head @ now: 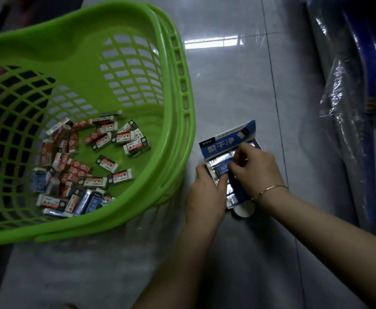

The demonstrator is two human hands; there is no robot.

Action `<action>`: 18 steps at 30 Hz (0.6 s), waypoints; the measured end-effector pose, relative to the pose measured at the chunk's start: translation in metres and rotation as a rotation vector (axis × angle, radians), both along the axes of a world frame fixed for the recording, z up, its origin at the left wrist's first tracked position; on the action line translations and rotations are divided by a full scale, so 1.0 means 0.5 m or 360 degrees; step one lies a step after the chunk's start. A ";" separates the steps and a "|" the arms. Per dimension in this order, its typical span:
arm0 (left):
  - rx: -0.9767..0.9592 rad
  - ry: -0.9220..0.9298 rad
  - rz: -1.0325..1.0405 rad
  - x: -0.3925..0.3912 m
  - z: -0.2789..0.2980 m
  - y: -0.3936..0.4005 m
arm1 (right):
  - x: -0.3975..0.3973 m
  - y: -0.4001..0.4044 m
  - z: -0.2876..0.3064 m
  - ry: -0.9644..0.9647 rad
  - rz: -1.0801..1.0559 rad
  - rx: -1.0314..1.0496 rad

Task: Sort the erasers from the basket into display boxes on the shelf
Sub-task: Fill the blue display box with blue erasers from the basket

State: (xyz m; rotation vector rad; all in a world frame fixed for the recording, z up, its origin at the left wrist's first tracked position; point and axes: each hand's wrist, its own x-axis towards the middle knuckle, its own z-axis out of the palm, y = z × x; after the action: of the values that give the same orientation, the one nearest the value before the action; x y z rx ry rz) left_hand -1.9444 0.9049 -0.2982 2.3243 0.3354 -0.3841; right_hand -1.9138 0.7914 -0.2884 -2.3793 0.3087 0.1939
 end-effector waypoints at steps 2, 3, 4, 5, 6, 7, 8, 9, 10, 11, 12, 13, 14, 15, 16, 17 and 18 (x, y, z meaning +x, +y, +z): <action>0.0094 0.0008 -0.0053 0.009 -0.001 0.001 | -0.006 -0.005 0.003 -0.0019 0.0096 -0.0084; 0.0136 0.0010 -0.0087 0.013 -0.001 0.002 | -0.009 -0.009 0.005 -0.0060 0.0150 -0.0163; 0.0165 0.0007 -0.0116 0.017 0.000 0.002 | -0.011 -0.016 0.009 -0.0157 0.0188 -0.0265; 0.0185 0.0008 -0.0136 0.020 0.000 0.002 | -0.012 -0.027 0.012 -0.0295 0.0202 -0.0366; 0.0198 0.0013 -0.0147 0.022 0.001 0.002 | -0.012 -0.041 0.015 -0.0415 0.0180 -0.0431; 0.0205 0.0022 -0.0152 0.024 0.002 0.001 | -0.009 -0.057 0.015 -0.0466 0.0122 -0.0458; 0.0210 0.0028 -0.0157 0.026 0.002 0.000 | -0.004 -0.072 0.011 -0.0426 0.0041 -0.0427; 0.0215 0.0035 -0.0164 0.027 0.003 0.000 | 0.003 -0.084 0.005 -0.0291 -0.0051 -0.0318; 0.0216 0.0044 -0.0170 0.029 0.003 -0.001 | 0.011 -0.091 0.000 -0.0098 -0.0145 -0.0133; 0.0222 0.0060 -0.0181 0.031 0.004 -0.002 | 0.017 -0.092 -0.004 0.0085 -0.0235 0.0085; 0.0231 0.0076 -0.0195 0.035 0.005 -0.004 | 0.021 -0.092 -0.011 0.0205 -0.0303 0.0263; 0.0250 0.0089 -0.0216 0.039 0.007 -0.006 | 0.022 -0.092 -0.020 0.0247 -0.0328 0.0334; 0.0276 0.0093 -0.0249 0.043 0.010 -0.009 | 0.021 -0.093 -0.026 0.0246 -0.0333 0.0312; 0.0316 0.0094 -0.0296 0.048 0.012 -0.012 | 0.020 -0.096 -0.030 0.0239 -0.0341 0.0264; 0.0371 0.0083 -0.0356 0.053 0.012 -0.016 | 0.018 -0.101 -0.033 0.0240 -0.0361 0.0222; 0.0432 0.0072 -0.0422 0.058 0.013 -0.020 | 0.016 -0.107 -0.035 0.0251 -0.0389 0.0203; 0.0491 0.0043 -0.0484 0.063 0.011 -0.025 | 0.013 -0.112 -0.038 0.0263 -0.0415 0.0193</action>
State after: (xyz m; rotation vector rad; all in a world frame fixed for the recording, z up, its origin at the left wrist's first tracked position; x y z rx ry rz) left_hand -1.9128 0.8926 -0.2929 2.6839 0.0531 -0.5441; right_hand -1.9071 0.7354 -0.3072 -2.1823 0.6616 0.2792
